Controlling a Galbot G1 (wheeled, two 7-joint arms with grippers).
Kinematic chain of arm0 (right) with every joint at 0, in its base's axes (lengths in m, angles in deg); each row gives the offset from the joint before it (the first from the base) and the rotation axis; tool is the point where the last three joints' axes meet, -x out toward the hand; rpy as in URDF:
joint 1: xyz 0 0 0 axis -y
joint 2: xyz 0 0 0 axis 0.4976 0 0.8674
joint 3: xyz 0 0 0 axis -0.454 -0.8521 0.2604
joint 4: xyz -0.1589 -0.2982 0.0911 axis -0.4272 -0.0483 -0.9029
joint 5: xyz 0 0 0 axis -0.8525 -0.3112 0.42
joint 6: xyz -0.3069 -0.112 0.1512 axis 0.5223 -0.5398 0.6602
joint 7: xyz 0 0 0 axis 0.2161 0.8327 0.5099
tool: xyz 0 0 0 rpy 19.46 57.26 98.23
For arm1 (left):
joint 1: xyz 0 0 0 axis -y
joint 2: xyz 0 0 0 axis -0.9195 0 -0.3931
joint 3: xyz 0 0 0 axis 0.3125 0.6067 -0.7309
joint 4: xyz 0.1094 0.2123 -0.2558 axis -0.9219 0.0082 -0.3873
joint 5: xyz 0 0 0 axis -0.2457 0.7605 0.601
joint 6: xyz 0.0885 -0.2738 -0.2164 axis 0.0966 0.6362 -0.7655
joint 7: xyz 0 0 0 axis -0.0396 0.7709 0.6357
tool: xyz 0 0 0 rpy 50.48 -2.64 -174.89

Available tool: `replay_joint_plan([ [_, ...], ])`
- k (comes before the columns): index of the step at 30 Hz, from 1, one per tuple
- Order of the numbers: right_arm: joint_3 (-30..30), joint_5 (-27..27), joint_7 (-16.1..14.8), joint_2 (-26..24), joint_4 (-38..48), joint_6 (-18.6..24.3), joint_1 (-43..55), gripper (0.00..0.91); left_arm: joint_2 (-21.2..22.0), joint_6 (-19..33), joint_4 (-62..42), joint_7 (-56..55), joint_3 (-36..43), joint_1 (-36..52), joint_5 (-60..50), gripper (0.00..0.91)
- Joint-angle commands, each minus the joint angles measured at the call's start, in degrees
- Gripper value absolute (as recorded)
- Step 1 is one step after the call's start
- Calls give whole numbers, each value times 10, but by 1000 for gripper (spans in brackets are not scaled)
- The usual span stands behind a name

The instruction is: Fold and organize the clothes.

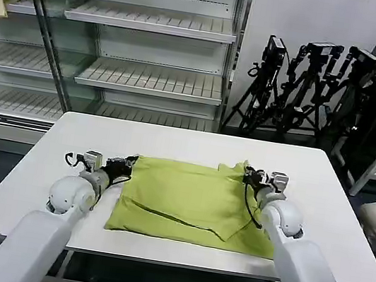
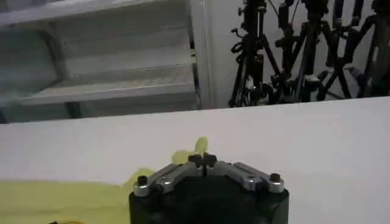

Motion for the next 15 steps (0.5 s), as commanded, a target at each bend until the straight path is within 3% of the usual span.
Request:
replay_joint_plan([
  [1, 26, 5, 1, -25, -100, 4, -71, 0, -12, 4, 52, -5, -21, -54, -3, 10],
  [8, 62, 9, -11, -70, -170, 13, -153, 0, -18, 4, 100, -6, -40, -102, -13, 10],
  [15, 95, -17, -25, -73, -218, 24, -243, 0, 2, 2, 142, -7, -54, -148, -38, 10],
])
